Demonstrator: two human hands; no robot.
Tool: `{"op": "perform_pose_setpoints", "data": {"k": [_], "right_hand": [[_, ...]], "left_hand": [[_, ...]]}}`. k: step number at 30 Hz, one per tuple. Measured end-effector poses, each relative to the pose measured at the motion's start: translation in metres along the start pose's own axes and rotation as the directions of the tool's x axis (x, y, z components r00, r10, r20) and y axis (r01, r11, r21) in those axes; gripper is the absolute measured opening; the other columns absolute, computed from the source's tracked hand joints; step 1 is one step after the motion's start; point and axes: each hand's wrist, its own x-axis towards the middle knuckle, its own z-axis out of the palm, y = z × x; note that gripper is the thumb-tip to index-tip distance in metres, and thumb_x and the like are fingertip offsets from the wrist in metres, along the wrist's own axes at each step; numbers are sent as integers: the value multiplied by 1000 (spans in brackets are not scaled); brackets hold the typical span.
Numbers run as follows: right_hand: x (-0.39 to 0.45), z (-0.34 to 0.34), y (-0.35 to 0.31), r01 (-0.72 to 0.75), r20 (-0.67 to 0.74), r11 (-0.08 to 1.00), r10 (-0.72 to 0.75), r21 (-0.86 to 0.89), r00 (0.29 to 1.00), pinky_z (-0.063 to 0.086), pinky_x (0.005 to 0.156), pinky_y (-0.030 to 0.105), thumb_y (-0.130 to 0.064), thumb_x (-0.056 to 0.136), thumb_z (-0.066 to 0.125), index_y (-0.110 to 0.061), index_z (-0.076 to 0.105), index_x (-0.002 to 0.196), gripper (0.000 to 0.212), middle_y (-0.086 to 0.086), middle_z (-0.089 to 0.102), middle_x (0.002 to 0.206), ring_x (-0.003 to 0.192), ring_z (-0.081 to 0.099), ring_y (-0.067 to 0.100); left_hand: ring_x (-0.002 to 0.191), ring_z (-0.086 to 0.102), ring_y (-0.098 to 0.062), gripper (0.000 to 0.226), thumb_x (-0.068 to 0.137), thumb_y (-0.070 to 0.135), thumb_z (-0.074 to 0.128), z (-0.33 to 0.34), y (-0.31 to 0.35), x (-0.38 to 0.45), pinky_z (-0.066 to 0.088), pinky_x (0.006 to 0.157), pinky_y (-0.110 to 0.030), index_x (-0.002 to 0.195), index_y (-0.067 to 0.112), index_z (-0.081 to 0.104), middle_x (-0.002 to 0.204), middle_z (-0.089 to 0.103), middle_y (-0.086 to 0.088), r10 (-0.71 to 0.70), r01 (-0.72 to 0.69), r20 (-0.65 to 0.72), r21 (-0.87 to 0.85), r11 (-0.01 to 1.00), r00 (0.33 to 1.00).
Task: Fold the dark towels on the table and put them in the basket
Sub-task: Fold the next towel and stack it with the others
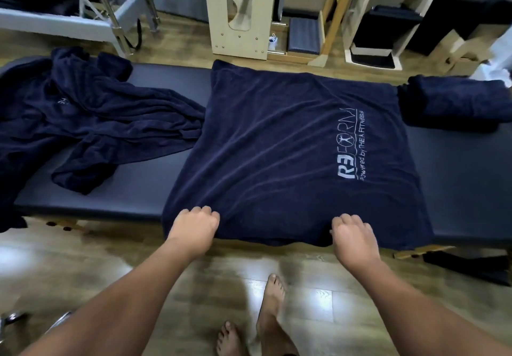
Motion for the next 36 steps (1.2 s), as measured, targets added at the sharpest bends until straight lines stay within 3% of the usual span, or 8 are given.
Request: {"op": "perform_pose_setpoints", "data": {"k": [3,7,11,16,20,25,33,36], "right_hand": [[2,-2,3,-32,59,999,33,-23,998,33,61,35,-20,75,80,-22,59,88,25,-3,58,85,83,56,23],[6,1,9,17,-6,999,-17,28,1000,25,52,30,2,47,85,-19,54,59,39,-3,51,58,59,52,26],[-7,-5,22,25,-40,991,-20,128,999,40,52,35,-11,68,76,-18,58,70,19,-2,56,68,68,54,27],[-33,-10,48,67,277,970,-133,234,952,47,82,35,-31,94,53,-23,51,92,9,-7,52,93,97,54,20],[-32,-11,47,-35,317,988,-14,149,948,47,85,38,-30,95,55,-25,48,116,22,-4,48,110,111,52,23],[-20,-1,50,-126,169,992,124,3,978,47,87,37,-32,90,66,-28,42,127,45,-2,44,123,112,48,23],[5,16,70,18,51,999,-16,-41,999,36,61,38,-13,50,93,-20,59,71,41,-2,52,73,71,52,27],[30,-7,89,145,230,989,-149,35,962,37,66,35,-31,77,78,-29,48,70,30,-11,52,80,86,55,19]], "left_hand": [[104,60,-24,20,91,15,52,-3,-7,0,45,76,-35,109,21,59,106,54,1,34,-24,67,-137,990,997],[102,63,-25,5,87,21,55,-9,-13,0,49,72,-36,92,23,55,107,59,1,99,-74,106,-220,973,989],[86,62,-24,15,79,15,56,-15,-15,3,48,64,-35,74,22,43,88,58,6,94,-53,113,-319,946,989],[83,58,-22,20,82,24,61,-19,-4,0,44,65,-33,76,25,43,82,51,8,146,-95,196,-246,965,970],[107,59,-25,42,83,44,72,-7,15,2,37,74,-37,111,23,49,111,55,0,83,-81,22,-100,992,996],[66,47,-29,58,37,0,82,15,22,7,27,55,-36,82,13,48,81,43,-8,1,-13,-151,-80,997,989],[68,44,-27,43,46,-1,86,25,3,21,28,57,-36,65,16,51,77,42,-3,134,-132,-203,25,991,970],[69,49,-23,40,49,4,86,17,-6,26,35,57,-33,66,21,53,79,46,3,171,-185,-197,-53,981,965]]}}
